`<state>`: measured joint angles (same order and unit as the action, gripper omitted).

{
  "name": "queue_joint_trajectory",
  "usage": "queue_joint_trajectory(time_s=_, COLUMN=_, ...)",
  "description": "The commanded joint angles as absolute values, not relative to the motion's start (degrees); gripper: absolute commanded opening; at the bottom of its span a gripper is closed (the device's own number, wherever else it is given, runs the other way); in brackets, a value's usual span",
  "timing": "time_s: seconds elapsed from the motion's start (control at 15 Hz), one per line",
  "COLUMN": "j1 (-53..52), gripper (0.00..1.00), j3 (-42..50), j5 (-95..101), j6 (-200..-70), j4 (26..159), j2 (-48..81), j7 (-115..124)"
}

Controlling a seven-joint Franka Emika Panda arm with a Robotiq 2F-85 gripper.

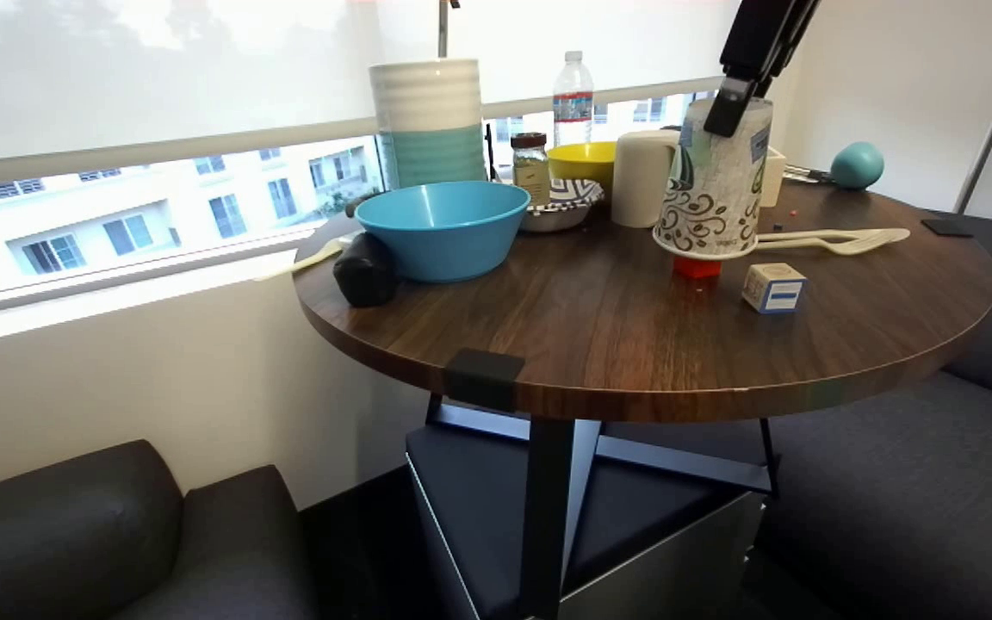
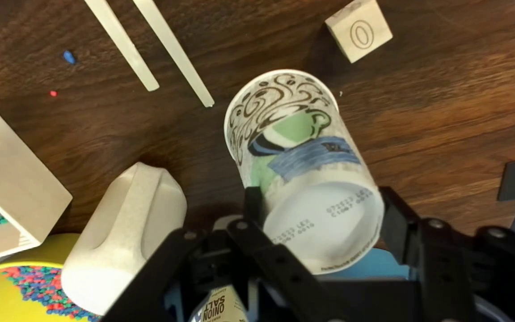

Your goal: Pick up the red block and place it standing lengthwise on the table, pick up the paper cup and cover the red block on the table

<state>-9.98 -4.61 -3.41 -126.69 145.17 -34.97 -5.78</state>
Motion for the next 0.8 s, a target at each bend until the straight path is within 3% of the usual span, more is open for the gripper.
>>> queue_joint_trajectory(time_s=0.0, j1=-11.26, gripper=0.39, j3=-3.66, j5=-6.32, j6=-131.98, j4=146.73, j2=-32.55, j7=-6.72)
queue_joint_trajectory(time_s=0.13, j1=-11.55, gripper=0.39, j3=-3.47, j5=-7.12, j6=-133.46, j4=146.91, j2=-31.13, j7=-7.12)
queue_joint_trajectory(time_s=0.2, j1=-11.72, gripper=0.89, j3=-3.31, j5=-7.5, j6=-133.65, j4=146.8, j2=-30.56, j7=-7.34)
queue_joint_trajectory(time_s=0.4, j1=-10.69, gripper=0.99, j3=-4.24, j5=-5.38, j6=-131.5, j4=145.54, j2=-31.71, j7=-6.45)
queue_joint_trajectory(time_s=0.73, j1=-10.85, gripper=1.0, j3=-5.8, j5=-2.06, j6=-123.25, j4=141.19, j2=-37.95, j7=-6.27)
